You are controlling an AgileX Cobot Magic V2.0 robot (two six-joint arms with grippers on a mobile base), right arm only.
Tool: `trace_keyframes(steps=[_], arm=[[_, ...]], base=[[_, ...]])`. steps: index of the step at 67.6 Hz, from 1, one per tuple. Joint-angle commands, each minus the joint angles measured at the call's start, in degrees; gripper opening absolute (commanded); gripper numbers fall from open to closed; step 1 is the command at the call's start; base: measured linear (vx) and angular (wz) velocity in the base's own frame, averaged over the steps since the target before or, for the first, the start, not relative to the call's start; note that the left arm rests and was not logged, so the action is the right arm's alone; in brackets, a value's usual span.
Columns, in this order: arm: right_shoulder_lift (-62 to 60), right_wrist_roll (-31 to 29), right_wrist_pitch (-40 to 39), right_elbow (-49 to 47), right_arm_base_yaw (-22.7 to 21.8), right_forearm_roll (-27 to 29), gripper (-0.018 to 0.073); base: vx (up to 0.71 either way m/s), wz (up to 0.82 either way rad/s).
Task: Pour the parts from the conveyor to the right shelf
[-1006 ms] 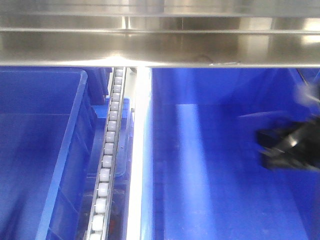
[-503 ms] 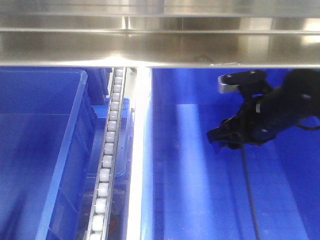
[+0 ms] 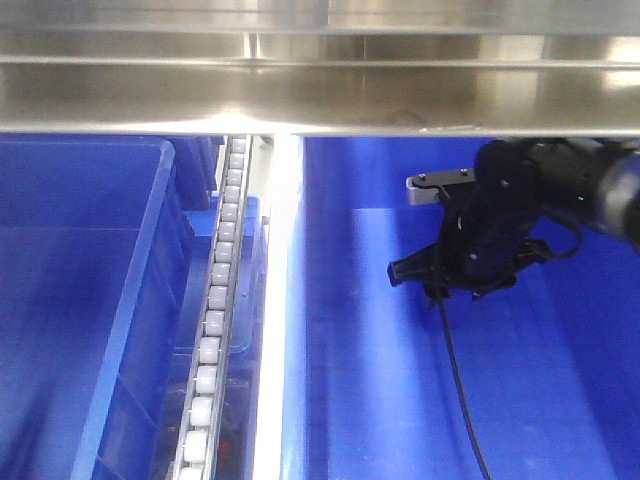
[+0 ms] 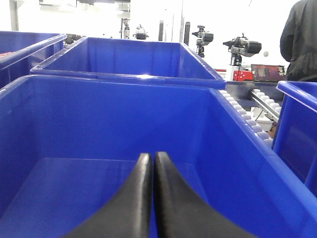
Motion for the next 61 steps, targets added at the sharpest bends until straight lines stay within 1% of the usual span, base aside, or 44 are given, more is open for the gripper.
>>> trace_keyframes(steps=[1,8,18,23,28,37,43,53,61], arm=[[-0.74,1.10,1.07,-4.05,-0.08,-1.61,0.0251],[0.17,1.10,2.15,-5.64,-0.08,-1.84,0.0363],[0.11,1.03,0.48,-6.17,-0.08,-3.12,0.0512],[-0.18,0.96,-0.82,-6.17,-0.08,-3.74,0.0566],[-0.87,0.65,-2.09,-5.92,-0.08,-4.37,0.0599],[-4.22,0.59,-6.80,-2.95,-0.08,-5.51,0.0606],[-8.18,0.59,-12.83,1.36,-0.08,-5.97,0.0598],[-16.51,0.64,-24.43,11.25,-0.08,-5.85,0.0585],[-23.33,0.71,-31.84,18.16,-0.08,-5.44,0.0582]], base=[[0.00,0.00],[0.00,0.00],[0.00,0.00],[0.00,0.00],[0.00,0.00],[0.00,0.00],[0.00,0.00],[0.00,0.00],[0.00,0.00]])
